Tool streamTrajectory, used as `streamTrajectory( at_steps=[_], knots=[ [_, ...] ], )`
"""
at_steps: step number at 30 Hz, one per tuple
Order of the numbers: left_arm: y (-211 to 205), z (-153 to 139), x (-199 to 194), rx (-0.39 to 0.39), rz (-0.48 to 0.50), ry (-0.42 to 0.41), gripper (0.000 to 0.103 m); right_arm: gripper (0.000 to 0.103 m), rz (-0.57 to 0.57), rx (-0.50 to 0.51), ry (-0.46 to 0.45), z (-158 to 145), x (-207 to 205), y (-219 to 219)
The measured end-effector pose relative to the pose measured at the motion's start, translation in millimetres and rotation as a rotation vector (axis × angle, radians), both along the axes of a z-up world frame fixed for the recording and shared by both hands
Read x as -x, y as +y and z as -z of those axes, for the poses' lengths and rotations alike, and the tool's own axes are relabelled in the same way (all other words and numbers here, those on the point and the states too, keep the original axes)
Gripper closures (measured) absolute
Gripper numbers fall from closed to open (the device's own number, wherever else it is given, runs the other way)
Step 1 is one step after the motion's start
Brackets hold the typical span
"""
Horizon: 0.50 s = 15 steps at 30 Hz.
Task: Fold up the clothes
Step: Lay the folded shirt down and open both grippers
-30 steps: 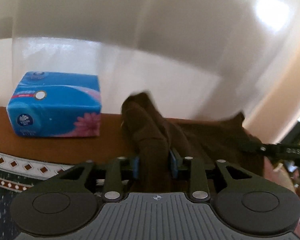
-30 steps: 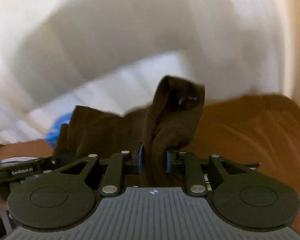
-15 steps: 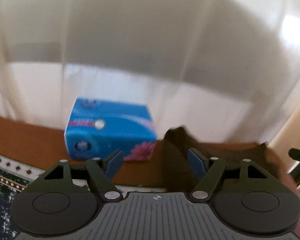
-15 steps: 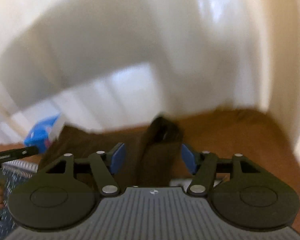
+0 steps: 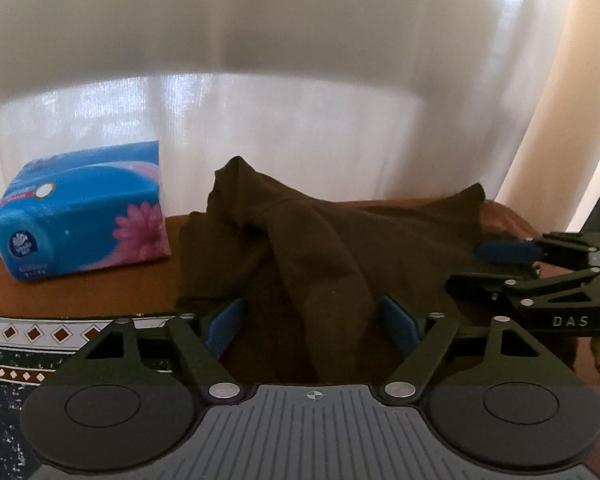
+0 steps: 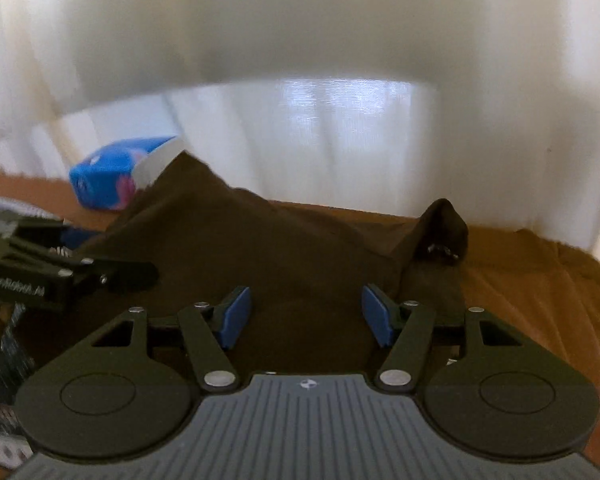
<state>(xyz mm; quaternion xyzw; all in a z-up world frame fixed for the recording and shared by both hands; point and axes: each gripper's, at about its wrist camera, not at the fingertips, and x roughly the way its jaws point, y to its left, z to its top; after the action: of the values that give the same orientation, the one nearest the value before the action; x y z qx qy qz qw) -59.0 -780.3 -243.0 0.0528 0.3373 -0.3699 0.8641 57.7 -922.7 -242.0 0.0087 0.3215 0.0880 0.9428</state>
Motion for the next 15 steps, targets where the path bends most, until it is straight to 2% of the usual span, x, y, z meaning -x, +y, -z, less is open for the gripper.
streamTrajectory(
  at_steps=[4,9,12,15],
  knots=[
    [-1.3,4.4,7.3,-0.009,-0.011,-0.051,0.017,0.038,-0.012,-0.001,-0.018,2.9,4.9,-4.6],
    [-5.8,6.0,7.7,-0.015,-0.037,-0.065,0.015,0.038,-0.031,0.019,-0.052,9.1,8.7,-4.1],
    [-7.4,2.4,9.2,-0.036,-0.054,-0.056,0.013,0.037,-0.025,0.011,-0.055,9.7,10.6,-3.9],
    [-10.3,-11.6,8.3,-0.104,-0.094,0.006,0.011,0.03,-0.021,-0.02,-0.006,2.9,6.1,-3.4]
  ],
)
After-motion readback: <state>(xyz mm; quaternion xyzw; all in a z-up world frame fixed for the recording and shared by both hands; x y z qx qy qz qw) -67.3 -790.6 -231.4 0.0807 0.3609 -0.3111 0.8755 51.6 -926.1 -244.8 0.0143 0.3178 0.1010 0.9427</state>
